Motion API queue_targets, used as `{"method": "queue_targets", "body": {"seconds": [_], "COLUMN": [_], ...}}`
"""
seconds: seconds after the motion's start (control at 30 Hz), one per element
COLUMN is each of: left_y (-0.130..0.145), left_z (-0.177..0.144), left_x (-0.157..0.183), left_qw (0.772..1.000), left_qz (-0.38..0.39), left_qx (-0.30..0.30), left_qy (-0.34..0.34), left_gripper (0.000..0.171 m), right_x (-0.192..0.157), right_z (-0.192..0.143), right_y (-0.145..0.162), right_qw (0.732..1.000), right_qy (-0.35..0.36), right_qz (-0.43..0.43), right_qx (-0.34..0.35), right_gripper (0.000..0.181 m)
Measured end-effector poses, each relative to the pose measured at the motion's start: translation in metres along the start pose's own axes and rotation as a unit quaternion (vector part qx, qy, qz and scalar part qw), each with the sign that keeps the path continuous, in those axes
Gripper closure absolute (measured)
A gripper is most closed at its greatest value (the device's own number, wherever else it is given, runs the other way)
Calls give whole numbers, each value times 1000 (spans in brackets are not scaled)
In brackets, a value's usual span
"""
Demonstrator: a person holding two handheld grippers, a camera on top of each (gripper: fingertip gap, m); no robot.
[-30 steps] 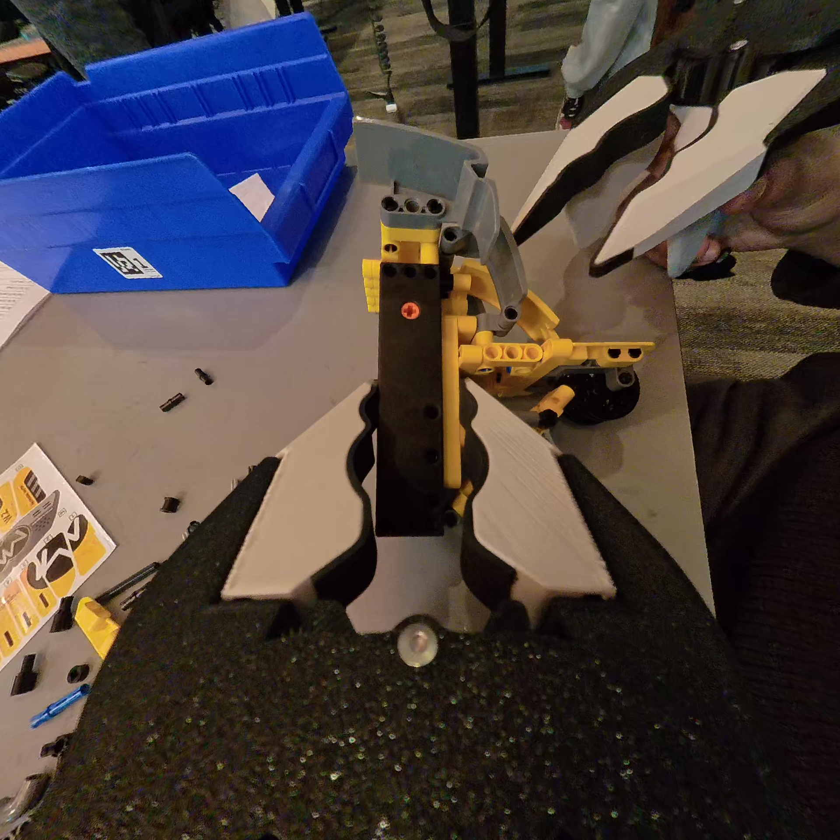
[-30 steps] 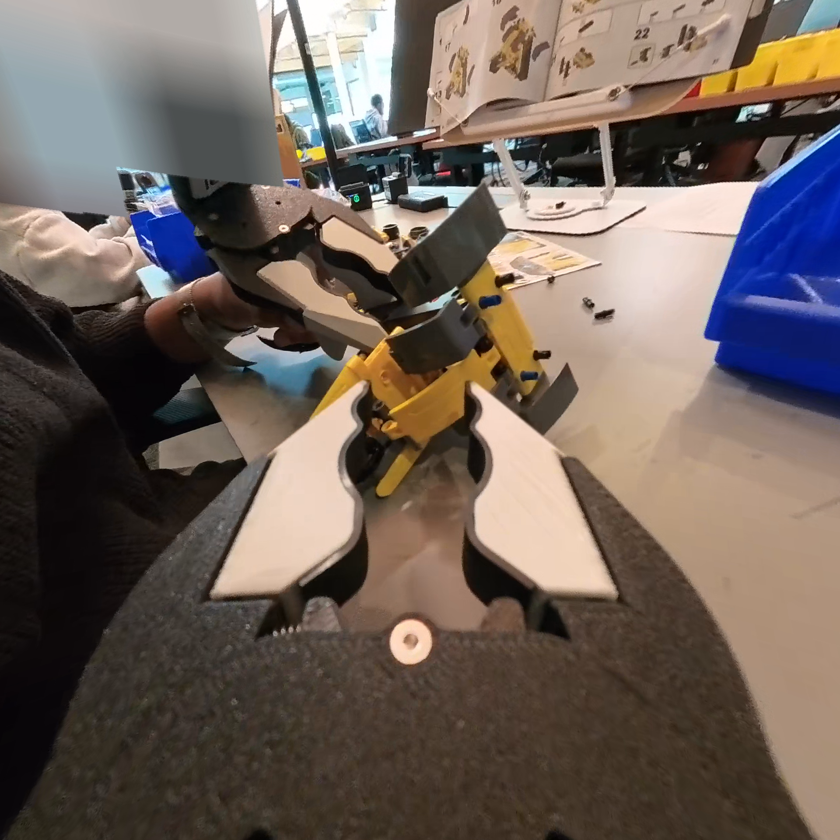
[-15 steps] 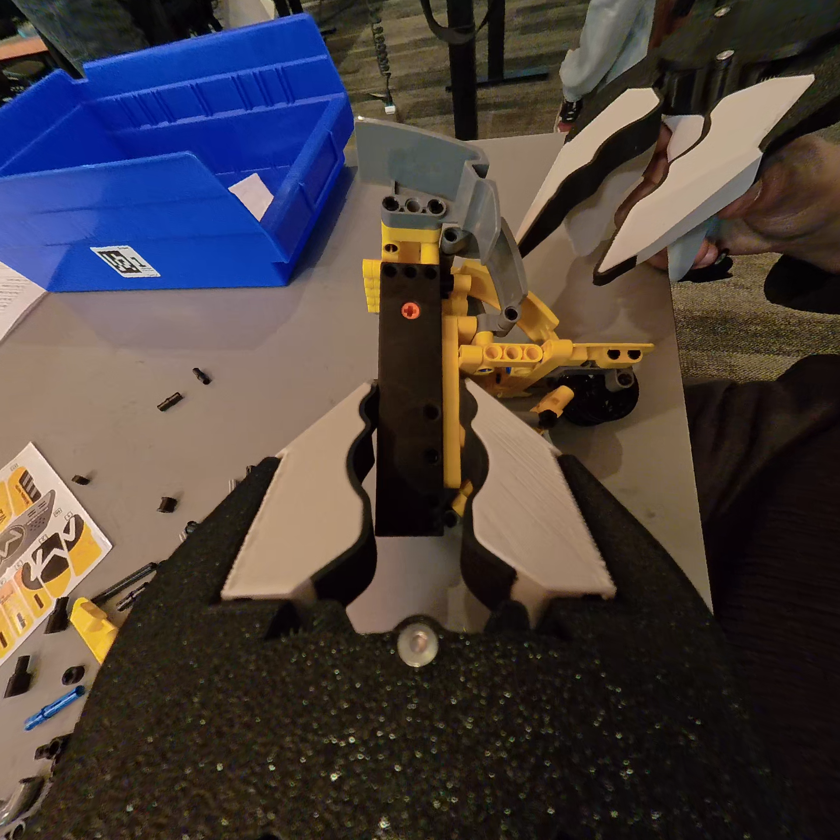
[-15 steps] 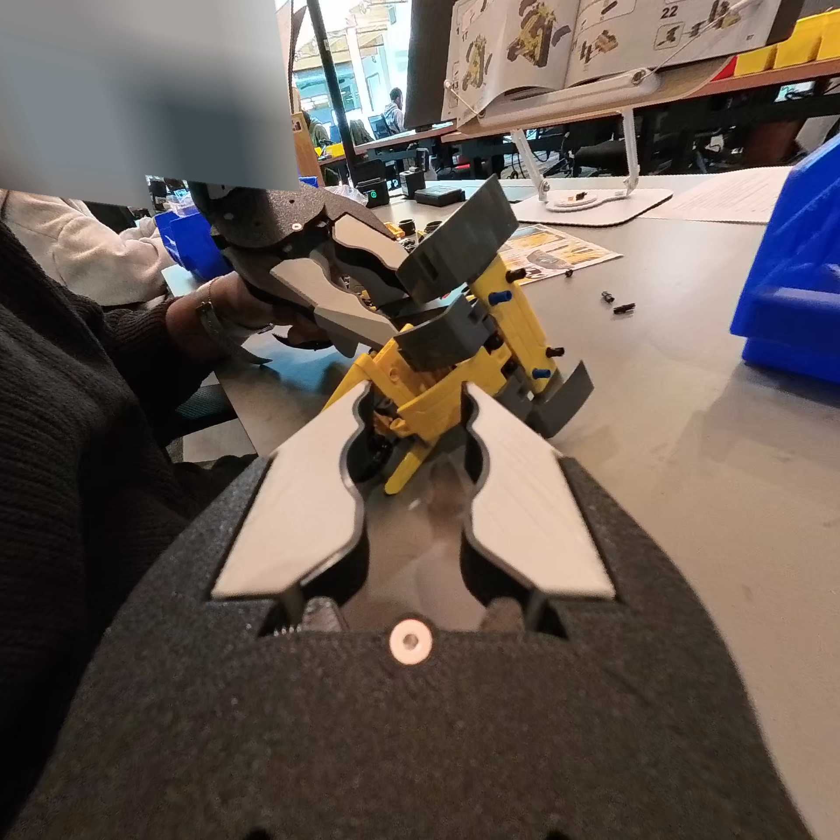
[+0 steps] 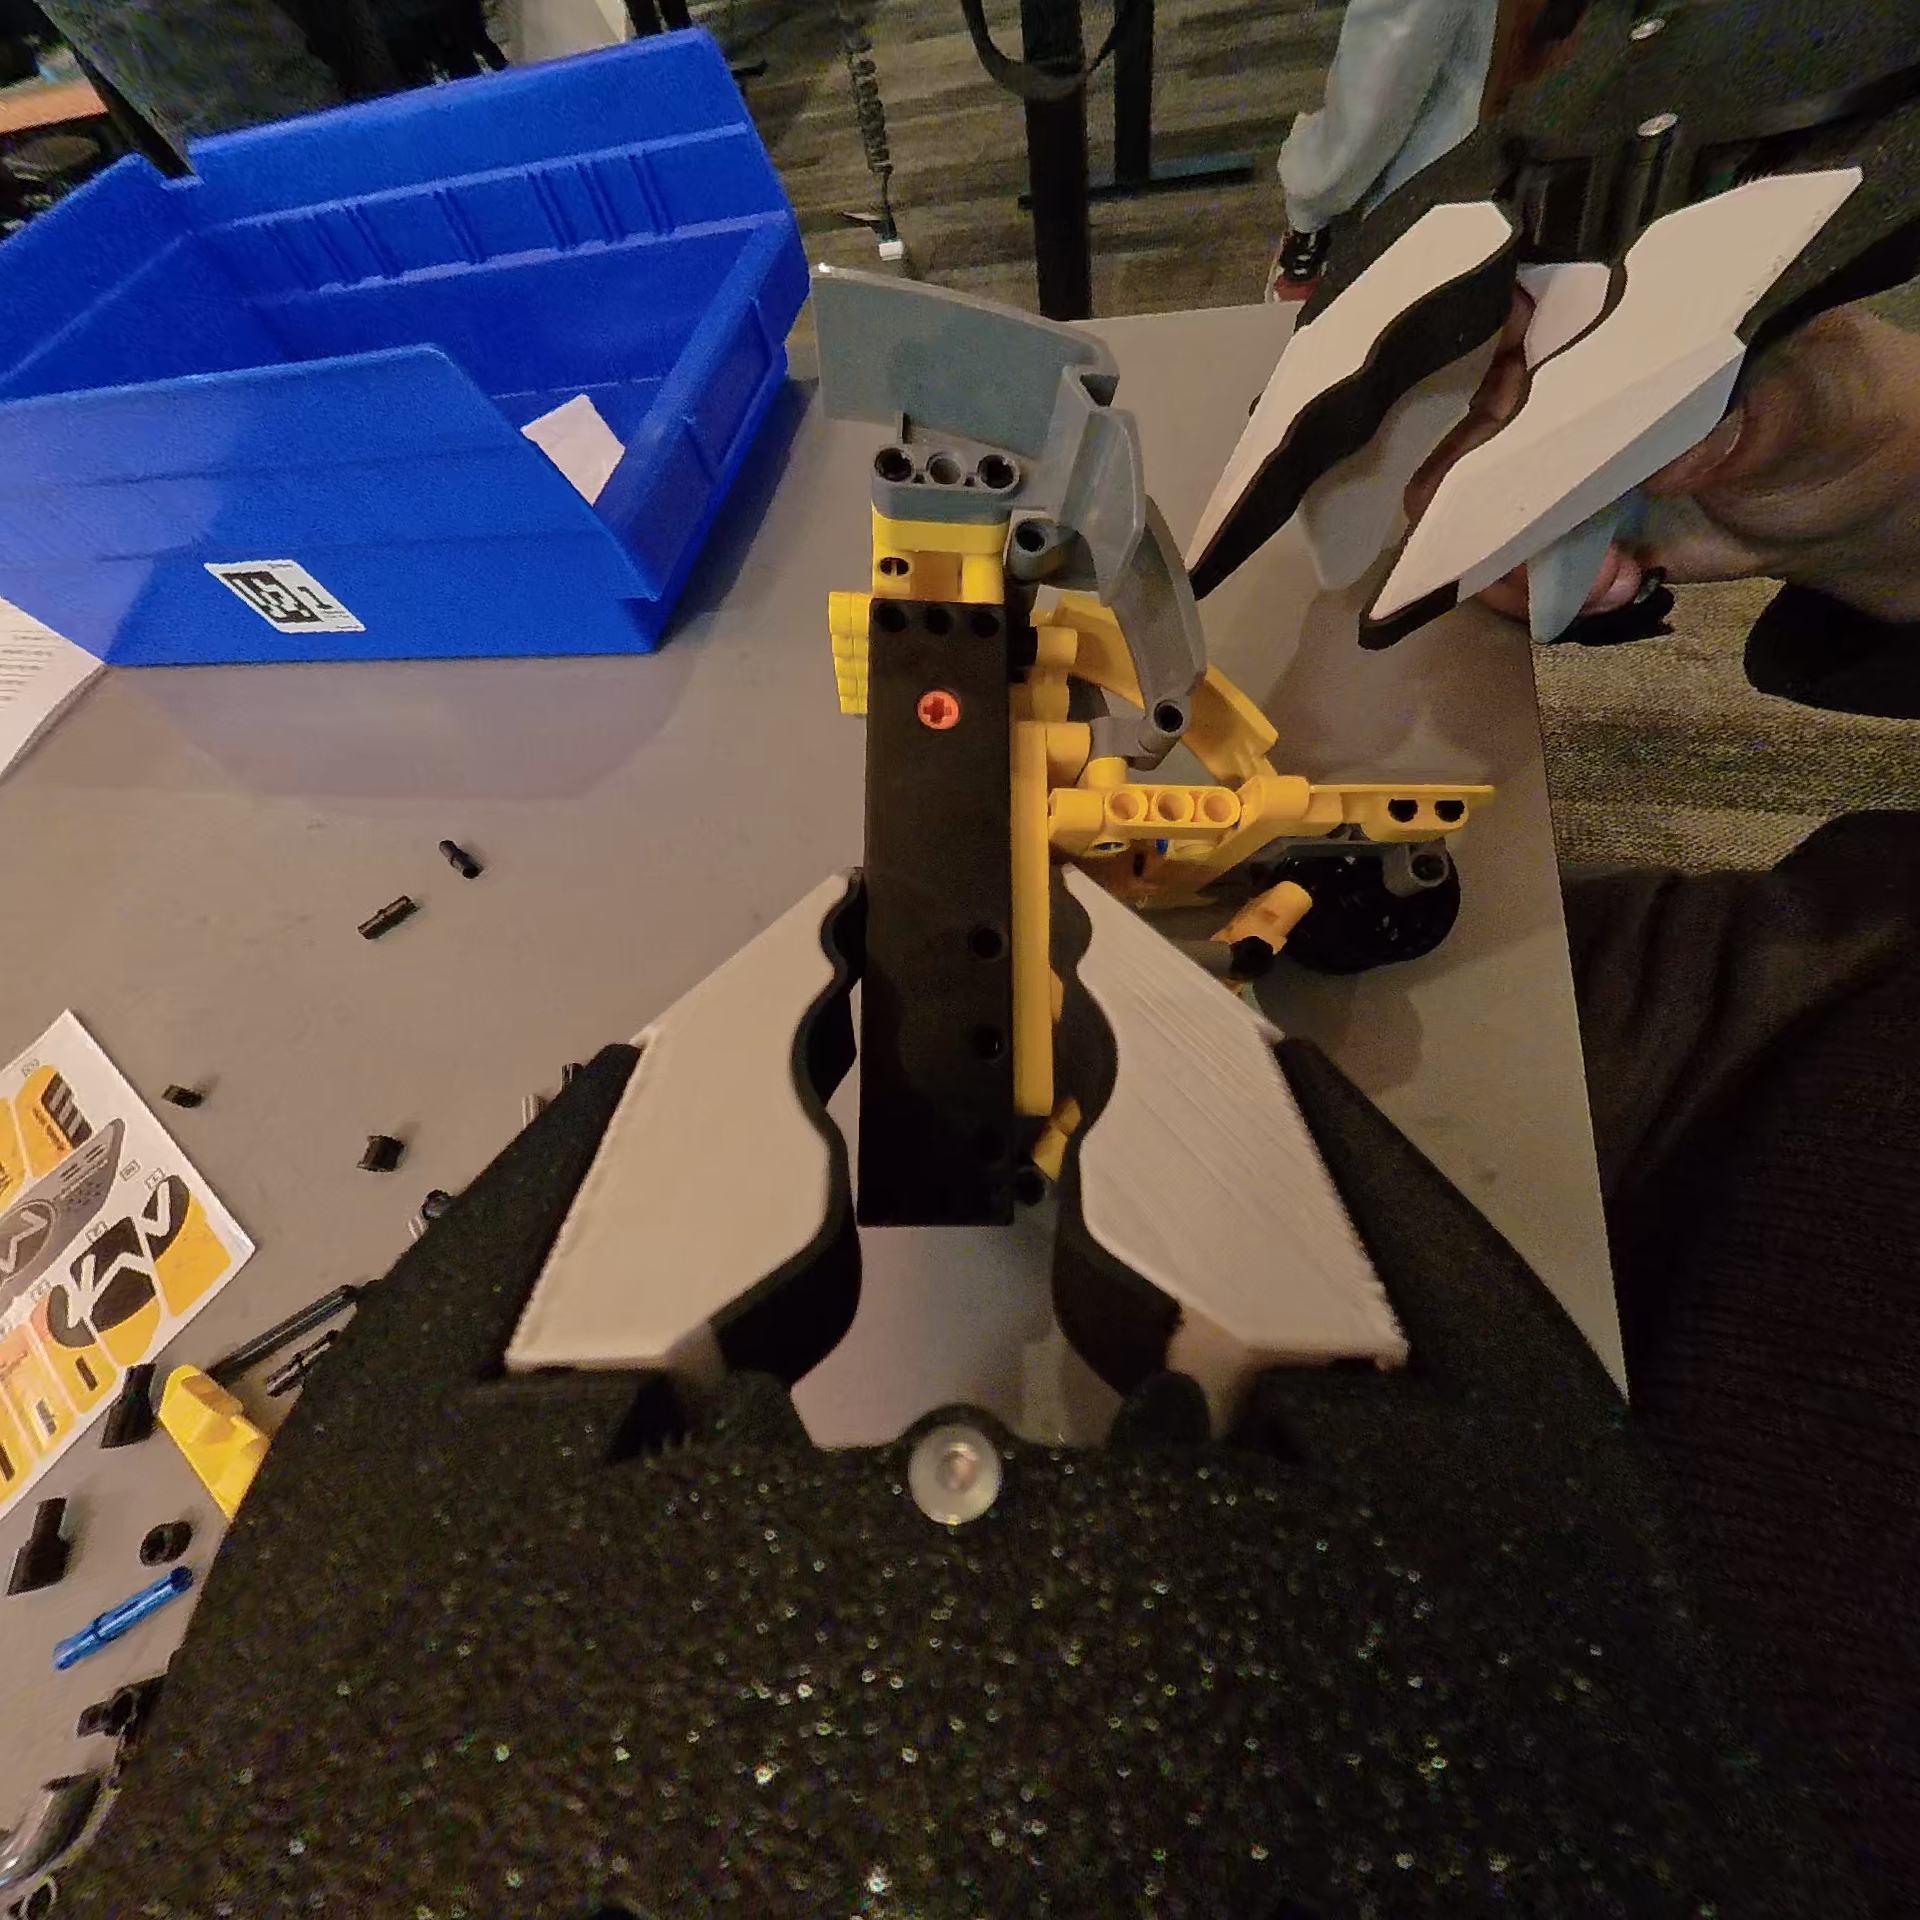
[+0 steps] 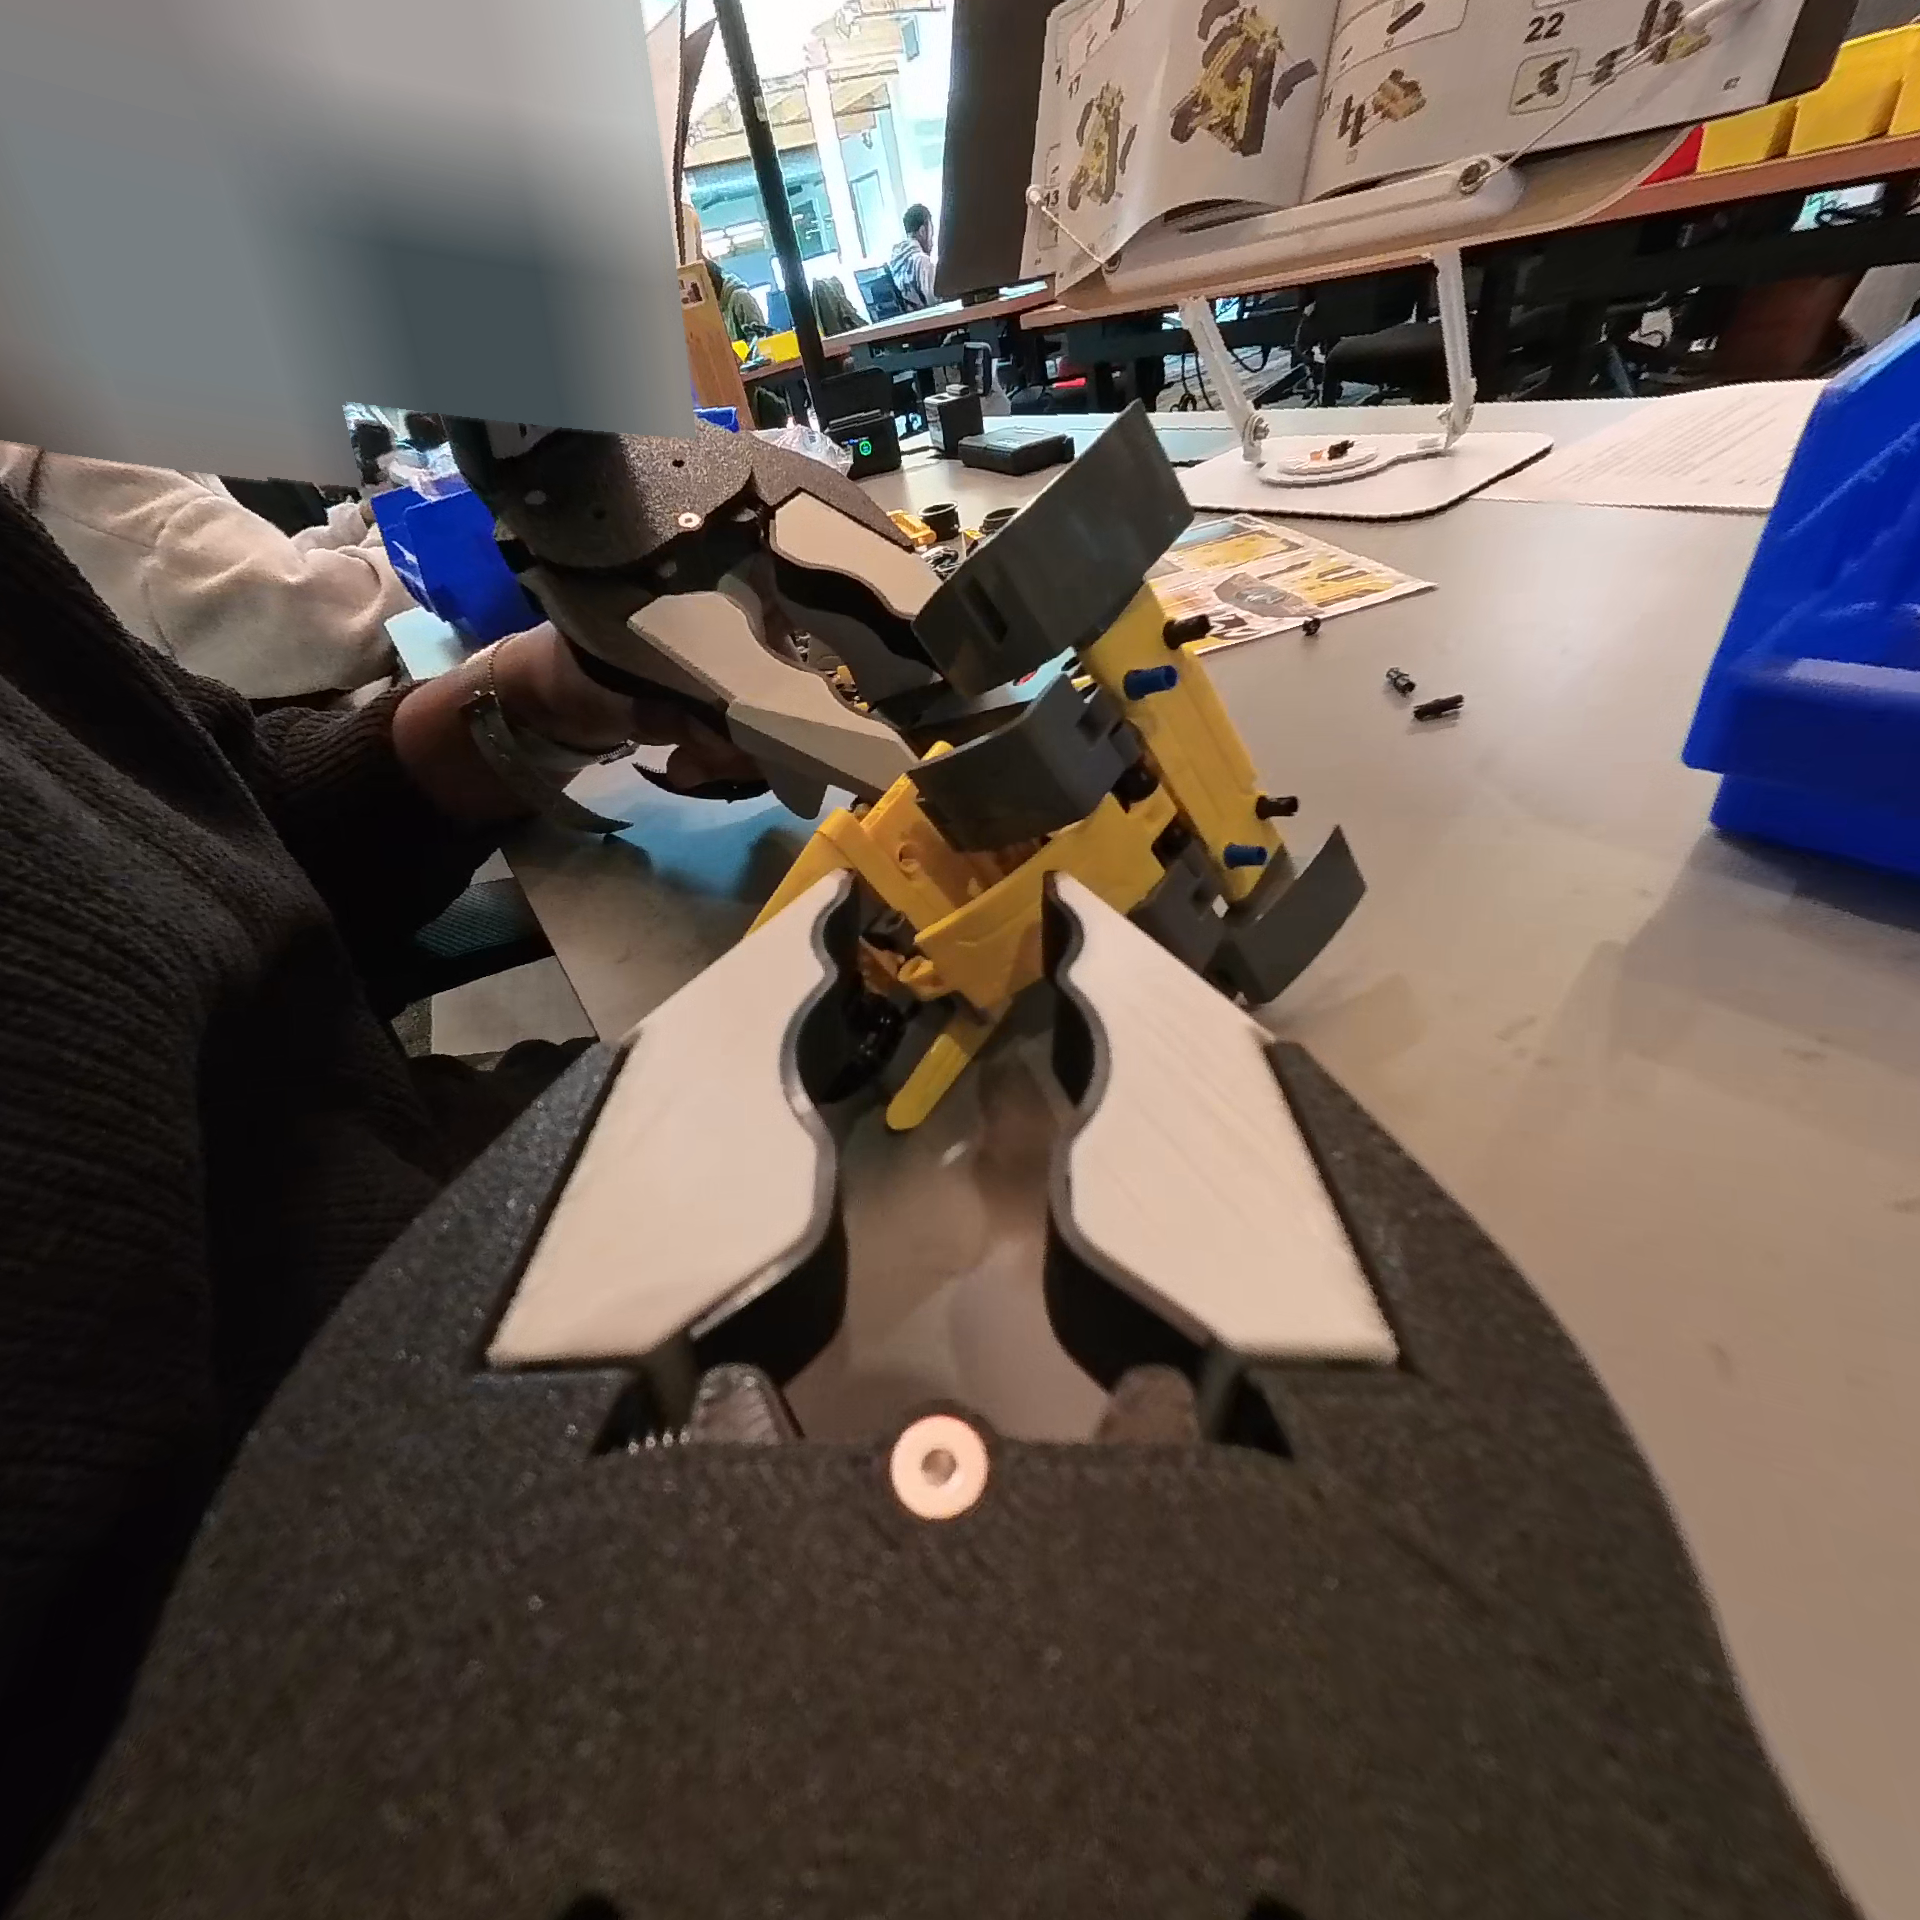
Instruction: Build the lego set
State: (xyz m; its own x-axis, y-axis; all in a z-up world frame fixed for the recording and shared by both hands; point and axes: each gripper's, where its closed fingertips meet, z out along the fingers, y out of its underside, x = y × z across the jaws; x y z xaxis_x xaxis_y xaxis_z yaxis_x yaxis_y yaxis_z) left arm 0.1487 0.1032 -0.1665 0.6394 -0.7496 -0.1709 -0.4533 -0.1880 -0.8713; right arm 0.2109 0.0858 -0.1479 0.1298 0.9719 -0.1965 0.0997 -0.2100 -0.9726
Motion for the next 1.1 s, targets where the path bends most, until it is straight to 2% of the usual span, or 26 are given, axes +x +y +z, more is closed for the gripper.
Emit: {"method": "queue_targets", "body": {"seconds": [0.33, 0.6, 0.77, 0.9, 1.1], "left_y": [1, 0, -5, -11, -21], "left_z": [0, -6, -9, -11, -17], "left_x": [-5, -24, -24, -18, -7], "left_qw": [1000, 994, 982, 961, 897], "left_qz": [-11, -108, -181, -256, -379], "left_qx": [-3, 20, 46, 71, 101], "left_qy": [-19, -23, 19, 82, 205], "left_gripper": [138, 139, 139, 139, 139], "right_x": [-1, -2, -3, -3, -4], "right_z": [0, -3, -5, -6, -8], "right_y": [0, -4, -6, -7, -9], "right_qw": [1000, 1000, 999, 999, 999], "right_qy": [-2, 1, 4, 9, 12], "right_qz": [0, -11, -20, -25, -30], "right_qx": [1, 16, 27, 32, 42], "right_gripper": [147, 151, 152, 152, 152]}}
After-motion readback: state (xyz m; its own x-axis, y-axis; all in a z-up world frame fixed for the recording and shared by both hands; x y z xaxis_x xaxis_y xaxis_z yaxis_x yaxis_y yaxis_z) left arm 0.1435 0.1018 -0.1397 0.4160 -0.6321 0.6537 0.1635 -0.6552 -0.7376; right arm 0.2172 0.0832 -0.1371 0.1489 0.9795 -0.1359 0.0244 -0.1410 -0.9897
